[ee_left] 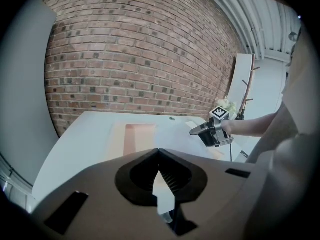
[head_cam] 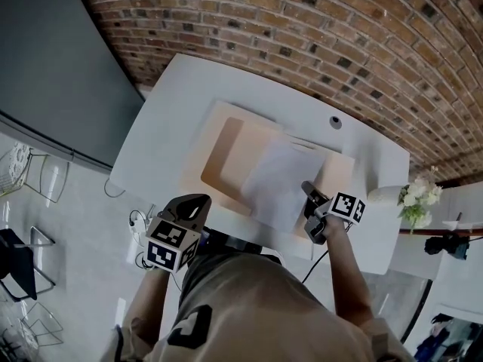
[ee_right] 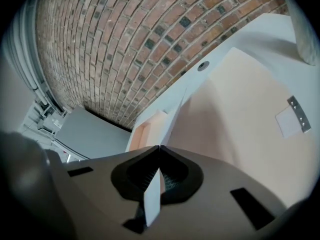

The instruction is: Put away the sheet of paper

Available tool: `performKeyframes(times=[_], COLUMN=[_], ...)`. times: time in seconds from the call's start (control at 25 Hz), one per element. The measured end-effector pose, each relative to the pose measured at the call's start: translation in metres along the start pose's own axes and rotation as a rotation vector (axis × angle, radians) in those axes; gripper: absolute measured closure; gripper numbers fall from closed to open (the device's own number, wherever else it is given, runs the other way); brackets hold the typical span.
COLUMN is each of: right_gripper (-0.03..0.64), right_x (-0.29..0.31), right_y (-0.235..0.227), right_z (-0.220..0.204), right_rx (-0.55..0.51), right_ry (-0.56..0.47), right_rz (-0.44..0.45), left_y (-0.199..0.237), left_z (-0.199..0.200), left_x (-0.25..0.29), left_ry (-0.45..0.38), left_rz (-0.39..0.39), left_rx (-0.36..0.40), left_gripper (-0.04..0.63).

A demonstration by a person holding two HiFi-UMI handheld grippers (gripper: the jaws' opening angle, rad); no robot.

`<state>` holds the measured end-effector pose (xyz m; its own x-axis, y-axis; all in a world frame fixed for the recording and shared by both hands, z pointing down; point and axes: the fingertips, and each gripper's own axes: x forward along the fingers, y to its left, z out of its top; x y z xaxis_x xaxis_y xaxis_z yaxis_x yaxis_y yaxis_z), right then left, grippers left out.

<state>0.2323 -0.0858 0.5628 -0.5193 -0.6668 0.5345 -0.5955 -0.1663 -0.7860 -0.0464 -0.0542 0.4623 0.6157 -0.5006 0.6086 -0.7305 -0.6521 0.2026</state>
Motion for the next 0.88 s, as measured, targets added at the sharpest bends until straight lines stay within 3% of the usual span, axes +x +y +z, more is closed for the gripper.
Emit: performKeyframes(times=[0.4, 0.68, 0.88], right_gripper=[0.594, 0.594, 0.592], right_x=[0.026, 0.037, 0.046], right_y=[-0.01, -0.03, -0.028], right_z=[-0.01, -0.007, -0.011], right_rx=[-0.012, -0.141, -0.087], right_ry=[0.045, 0.109, 0.118], right_rz=[-0.06, -0.252, -0.241], left_y=[0.011, 0.021, 0.029], left_z=[-0.004, -0.004, -0.007], left_x=[-0.004, -0.009, -0.01], left_ry=[0.0, -0.003, 0.005], left_rz=[0.017, 0.026, 0.025], left_rx=[-0.018, -0.028, -0.036], left_gripper=[0.581, 0.581, 0.581])
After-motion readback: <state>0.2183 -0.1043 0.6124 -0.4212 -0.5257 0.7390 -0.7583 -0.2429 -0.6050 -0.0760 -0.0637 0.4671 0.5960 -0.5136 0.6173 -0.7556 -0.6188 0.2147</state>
